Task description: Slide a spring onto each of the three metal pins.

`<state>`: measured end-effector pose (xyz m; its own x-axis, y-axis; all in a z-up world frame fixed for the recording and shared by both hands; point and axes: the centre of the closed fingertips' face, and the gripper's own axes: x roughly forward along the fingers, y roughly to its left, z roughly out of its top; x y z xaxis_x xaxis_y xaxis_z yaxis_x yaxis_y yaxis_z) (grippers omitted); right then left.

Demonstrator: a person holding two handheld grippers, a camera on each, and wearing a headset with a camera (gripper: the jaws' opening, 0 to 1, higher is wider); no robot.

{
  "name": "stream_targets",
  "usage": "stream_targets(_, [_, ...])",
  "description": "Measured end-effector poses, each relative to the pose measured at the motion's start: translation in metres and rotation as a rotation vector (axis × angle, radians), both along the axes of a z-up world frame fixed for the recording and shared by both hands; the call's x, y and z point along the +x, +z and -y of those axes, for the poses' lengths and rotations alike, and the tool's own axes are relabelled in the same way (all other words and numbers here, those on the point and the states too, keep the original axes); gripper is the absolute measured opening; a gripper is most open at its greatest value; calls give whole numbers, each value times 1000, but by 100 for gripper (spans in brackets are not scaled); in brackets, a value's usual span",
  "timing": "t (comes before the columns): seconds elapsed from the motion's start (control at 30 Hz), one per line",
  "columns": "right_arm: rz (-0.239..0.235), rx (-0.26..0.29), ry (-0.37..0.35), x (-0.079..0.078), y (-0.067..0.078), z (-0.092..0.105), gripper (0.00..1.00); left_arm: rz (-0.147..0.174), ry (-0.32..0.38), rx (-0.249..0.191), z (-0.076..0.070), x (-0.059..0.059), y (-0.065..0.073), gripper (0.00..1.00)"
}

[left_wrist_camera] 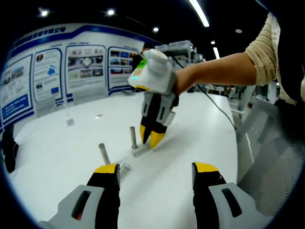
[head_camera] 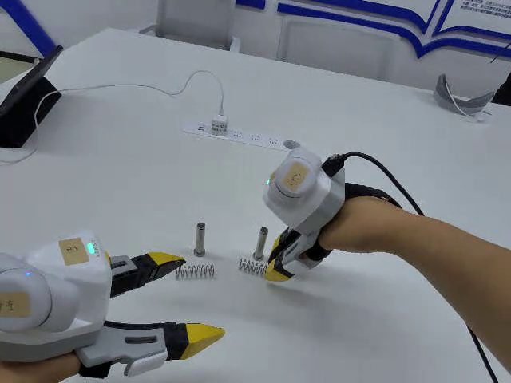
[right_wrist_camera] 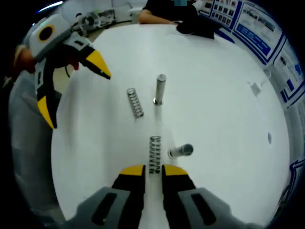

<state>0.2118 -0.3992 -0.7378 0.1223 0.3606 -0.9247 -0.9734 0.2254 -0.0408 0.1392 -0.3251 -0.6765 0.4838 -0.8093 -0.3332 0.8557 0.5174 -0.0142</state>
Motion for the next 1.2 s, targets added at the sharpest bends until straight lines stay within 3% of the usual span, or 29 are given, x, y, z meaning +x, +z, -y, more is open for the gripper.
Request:
stream_targets(0.5, [-18,-14,2,-1,-9,0,12,1,4,4,-1,2,0,61])
stream_targets(0.83, [-15,-6,4,-4,-6,0,12,1,3,11,0,2,-2,61])
stream_targets(1.2, [-14,4,30,-20,4,-3,12,-1,-19,26,7,6,-6,59])
